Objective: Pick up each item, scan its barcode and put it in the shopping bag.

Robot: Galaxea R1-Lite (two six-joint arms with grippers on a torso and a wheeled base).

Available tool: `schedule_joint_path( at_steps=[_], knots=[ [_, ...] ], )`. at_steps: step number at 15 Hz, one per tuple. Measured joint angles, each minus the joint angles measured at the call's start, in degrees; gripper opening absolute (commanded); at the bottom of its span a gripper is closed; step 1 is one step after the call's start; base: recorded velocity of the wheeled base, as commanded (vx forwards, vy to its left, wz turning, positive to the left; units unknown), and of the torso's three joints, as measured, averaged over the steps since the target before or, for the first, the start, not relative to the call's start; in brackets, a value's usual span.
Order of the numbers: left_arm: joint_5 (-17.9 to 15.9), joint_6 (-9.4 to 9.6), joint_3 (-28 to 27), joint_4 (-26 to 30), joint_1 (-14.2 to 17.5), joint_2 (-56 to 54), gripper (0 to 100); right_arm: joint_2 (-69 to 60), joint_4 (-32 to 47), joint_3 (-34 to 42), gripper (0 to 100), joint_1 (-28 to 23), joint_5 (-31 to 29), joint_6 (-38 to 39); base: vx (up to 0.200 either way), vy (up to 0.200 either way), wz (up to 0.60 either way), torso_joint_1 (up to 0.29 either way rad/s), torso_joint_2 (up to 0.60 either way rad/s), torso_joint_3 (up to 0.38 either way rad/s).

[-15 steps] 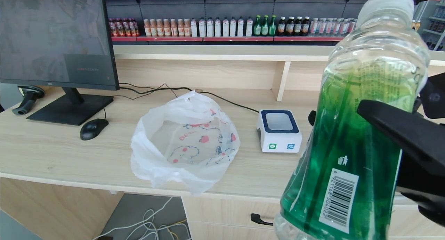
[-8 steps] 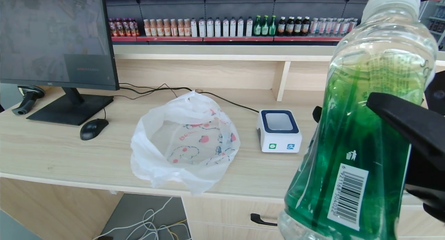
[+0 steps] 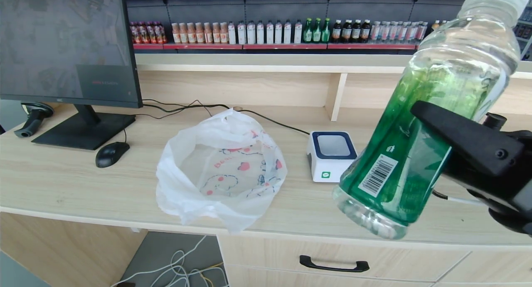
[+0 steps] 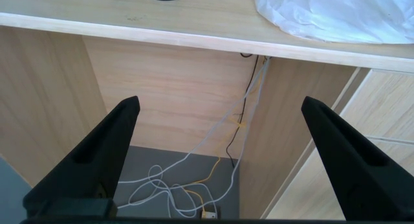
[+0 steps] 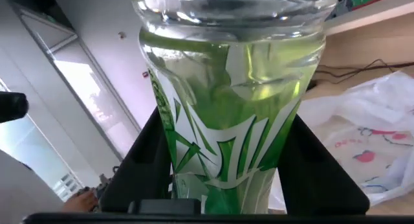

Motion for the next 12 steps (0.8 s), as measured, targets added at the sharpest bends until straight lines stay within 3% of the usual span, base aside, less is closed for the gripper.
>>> schedule_joint_path(
  at_steps=[8,12],
  knots=[
    [0.0,0.00,0.0,0.0,0.0,0.0,100,4.7,0.0,2.6,0,-4.3,-0.3,-32.4,0.000,0.000,0.00,0.000,0.00,0.000],
    [0.0,0.04,0.0,0.0,0.0,0.0,100,8.4,0.0,-0.1,0,-5.5,-4.1,-45.5,0.000,0.000,0.00,0.000,0.00,0.000]
  ],
)
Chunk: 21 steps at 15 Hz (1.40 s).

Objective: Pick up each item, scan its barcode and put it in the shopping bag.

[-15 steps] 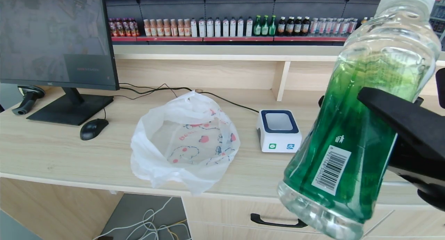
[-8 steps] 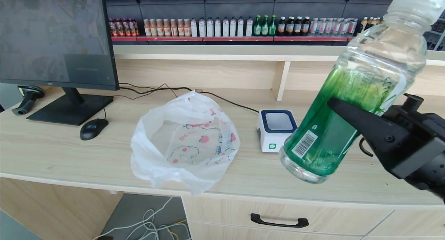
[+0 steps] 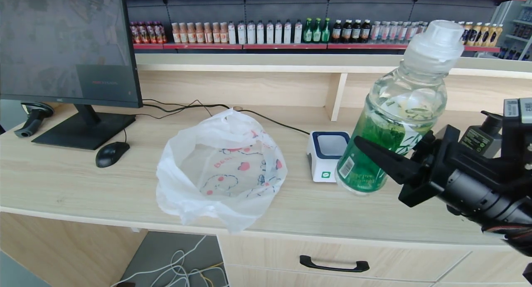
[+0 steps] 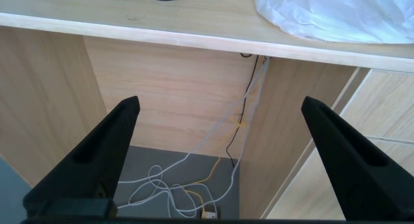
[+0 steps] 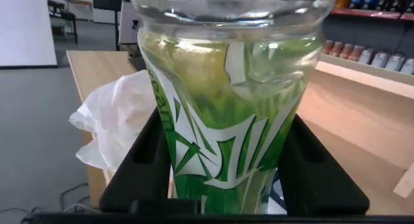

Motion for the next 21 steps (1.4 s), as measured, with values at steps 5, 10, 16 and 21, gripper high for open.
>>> schedule_joint_path(
  at_steps=[5,10,16,21],
  knots=[
    [0.0,-0.01,0.0,0.0,0.0,0.0,100,1.9,0.0,-3.9,0,-4.7,-0.9,-11.6,0.000,0.000,0.00,0.000,0.00,0.000],
    [0.0,-0.04,0.0,0.0,0.0,0.0,100,4.1,0.0,-6.6,0,-5.5,-0.3,-18.3,0.000,0.000,0.00,0.000,0.00,0.000],
    [0.0,-0.04,0.0,0.0,0.0,0.0,100,9.8,0.0,-12.2,0,-5.1,1.4,-28.8,0.000,0.000,0.00,0.000,0.00,0.000],
    [0.0,-0.01,0.0,0.0,0.0,0.0,100,12.3,0.0,-15.3,0,-6.3,10.6,-35.4,0.000,0.000,0.00,0.000,0.00,0.000]
  ],
)
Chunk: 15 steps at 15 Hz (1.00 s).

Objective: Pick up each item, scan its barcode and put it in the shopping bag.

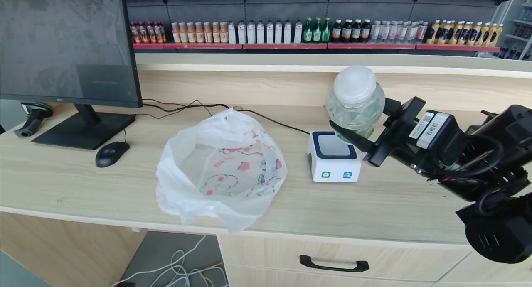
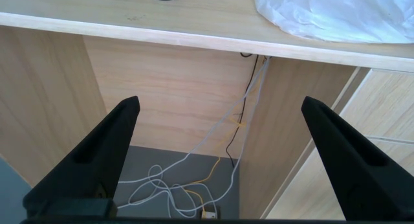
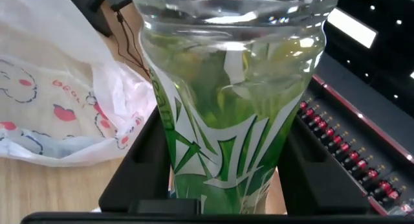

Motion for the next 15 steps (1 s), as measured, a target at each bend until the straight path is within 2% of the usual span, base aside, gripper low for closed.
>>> schedule_joint_path(
  at_steps=[4,8,15],
  knots=[
    [0.0,0.00,0.0,0.0,0.0,0.0,100,2.1,-0.1,-1.9,0,-2.4,6.8,-2.4,0.000,0.000,0.00,0.000,0.00,0.000],
    [0.0,0.00,0.0,0.0,0.0,0.0,100,4.1,0.0,-2.8,0,-3.3,10.9,-6.0,0.000,0.000,0.00,0.000,0.00,0.000],
    [0.0,0.01,0.0,0.0,0.0,0.0,100,6.5,0.0,-3.2,0,-4.4,13.3,-11.0,0.000,0.000,0.00,0.000,0.00,0.000]
  ],
)
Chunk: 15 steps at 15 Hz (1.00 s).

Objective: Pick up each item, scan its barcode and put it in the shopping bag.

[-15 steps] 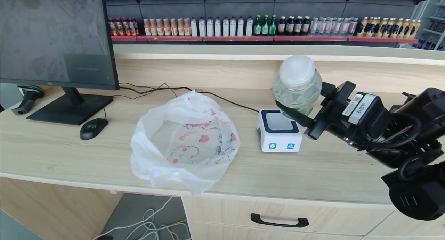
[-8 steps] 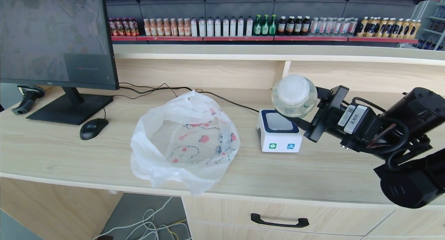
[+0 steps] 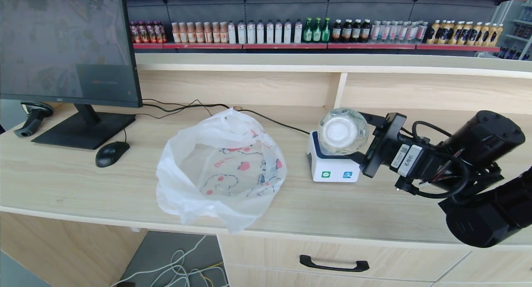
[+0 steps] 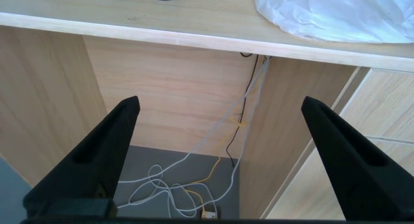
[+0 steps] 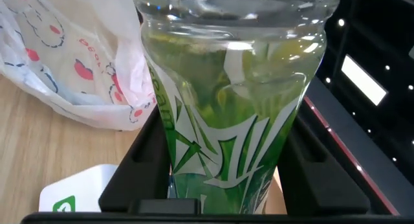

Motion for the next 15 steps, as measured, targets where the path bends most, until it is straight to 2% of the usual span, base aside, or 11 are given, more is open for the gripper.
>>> schedule_joint_path(
  at_steps=[3,13,15],
  knots=[
    [0.0,-0.01,0.0,0.0,0.0,0.0,100,1.1,-0.1,-2.4,0,-2.2,5.0,0.0,0.000,0.000,0.00,0.000,0.00,0.000],
    [0.0,-0.01,0.0,0.0,0.0,0.0,100,2.3,0.0,-3.2,0,-3.9,4.9,0.2,0.000,0.000,0.00,0.000,0.00,0.000],
    [0.0,-0.01,0.0,0.0,0.0,0.0,100,2.0,-0.1,-3.1,0,-4.6,4.4,2.1,0.000,0.000,0.00,0.000,0.00,0.000]
  ],
)
